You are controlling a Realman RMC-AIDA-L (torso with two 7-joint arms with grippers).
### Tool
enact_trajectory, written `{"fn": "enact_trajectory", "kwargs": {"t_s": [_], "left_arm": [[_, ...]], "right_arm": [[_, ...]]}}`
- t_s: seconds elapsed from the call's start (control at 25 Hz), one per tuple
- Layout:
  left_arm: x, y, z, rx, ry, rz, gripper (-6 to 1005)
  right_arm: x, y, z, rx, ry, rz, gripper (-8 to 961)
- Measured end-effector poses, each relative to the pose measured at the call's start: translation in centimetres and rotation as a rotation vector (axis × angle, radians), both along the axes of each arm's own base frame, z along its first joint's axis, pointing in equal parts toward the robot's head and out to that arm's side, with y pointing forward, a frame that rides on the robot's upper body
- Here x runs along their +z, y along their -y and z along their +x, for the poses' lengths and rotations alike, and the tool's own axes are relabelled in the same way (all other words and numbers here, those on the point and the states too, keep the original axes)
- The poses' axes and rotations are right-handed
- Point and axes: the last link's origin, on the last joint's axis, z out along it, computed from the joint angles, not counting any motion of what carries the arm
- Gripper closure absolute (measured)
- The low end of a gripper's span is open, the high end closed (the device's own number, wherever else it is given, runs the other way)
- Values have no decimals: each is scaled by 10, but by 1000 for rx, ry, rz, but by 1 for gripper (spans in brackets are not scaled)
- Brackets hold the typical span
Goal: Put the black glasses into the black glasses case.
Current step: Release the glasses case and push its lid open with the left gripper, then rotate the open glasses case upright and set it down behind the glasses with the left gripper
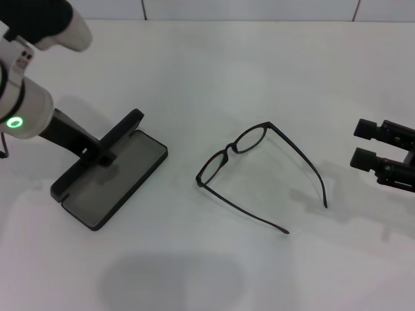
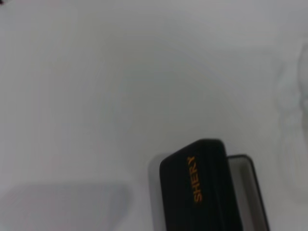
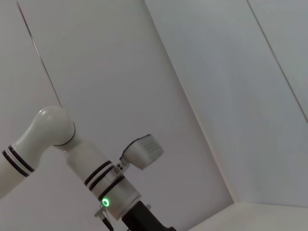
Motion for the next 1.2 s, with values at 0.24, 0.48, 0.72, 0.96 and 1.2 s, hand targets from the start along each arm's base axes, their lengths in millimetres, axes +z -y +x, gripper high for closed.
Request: {"fn": "enact_trajectory", "kwargs": {"t_s": [0.24,0.48,0.72,0.96,1.2], "left_arm": [[-11,-1,-3,-20,-110,-18,603],[-12,-3,3,-52,-139,-5,644],[-10,-2,14,-90,-143,-4,813],[-5,-10,52,-278,-158,14,812],[-31,-32,90,-589,-191,-4,810]], "right_arm": [[0,0,0,-4,2,2,228],[3,1,4,-16,-5,23,230],[4,3,5,-15,-12,25,231],[-1,14,-10,115,-20,-86,232],[-21,25,-30,223,-49,-214,234]]}}
